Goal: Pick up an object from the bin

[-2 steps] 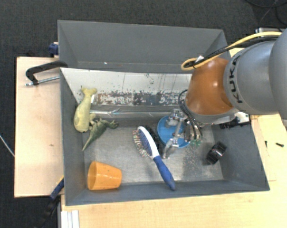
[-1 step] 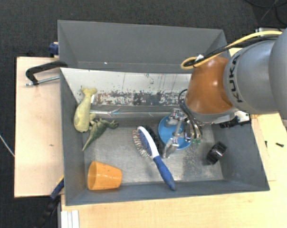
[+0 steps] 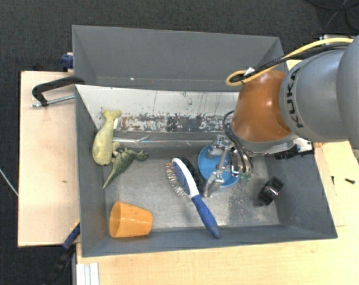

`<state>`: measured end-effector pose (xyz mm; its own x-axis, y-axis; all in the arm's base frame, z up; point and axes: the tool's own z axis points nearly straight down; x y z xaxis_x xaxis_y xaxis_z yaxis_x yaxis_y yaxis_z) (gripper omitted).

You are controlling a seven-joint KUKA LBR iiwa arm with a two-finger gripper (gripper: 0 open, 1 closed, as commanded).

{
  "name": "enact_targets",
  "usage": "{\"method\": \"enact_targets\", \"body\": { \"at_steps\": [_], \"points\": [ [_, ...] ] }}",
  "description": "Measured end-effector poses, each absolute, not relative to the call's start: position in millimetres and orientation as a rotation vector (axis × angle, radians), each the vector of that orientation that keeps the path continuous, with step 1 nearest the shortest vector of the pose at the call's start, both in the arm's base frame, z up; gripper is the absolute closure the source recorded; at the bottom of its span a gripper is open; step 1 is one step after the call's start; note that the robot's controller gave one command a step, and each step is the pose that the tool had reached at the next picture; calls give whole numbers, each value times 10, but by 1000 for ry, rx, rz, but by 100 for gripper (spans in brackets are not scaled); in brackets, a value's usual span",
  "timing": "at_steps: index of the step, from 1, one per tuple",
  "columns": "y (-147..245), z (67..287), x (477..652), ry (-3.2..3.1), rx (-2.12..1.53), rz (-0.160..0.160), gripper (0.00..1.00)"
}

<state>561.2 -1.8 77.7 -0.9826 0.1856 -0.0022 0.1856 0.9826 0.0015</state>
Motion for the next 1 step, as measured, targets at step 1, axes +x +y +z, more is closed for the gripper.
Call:
{"method": "enact_targets", "body": {
  "at_steps": [1],
  "points": [
    [-15, 787, 5618, 3126, 292, 2, 0]
  ]
}}
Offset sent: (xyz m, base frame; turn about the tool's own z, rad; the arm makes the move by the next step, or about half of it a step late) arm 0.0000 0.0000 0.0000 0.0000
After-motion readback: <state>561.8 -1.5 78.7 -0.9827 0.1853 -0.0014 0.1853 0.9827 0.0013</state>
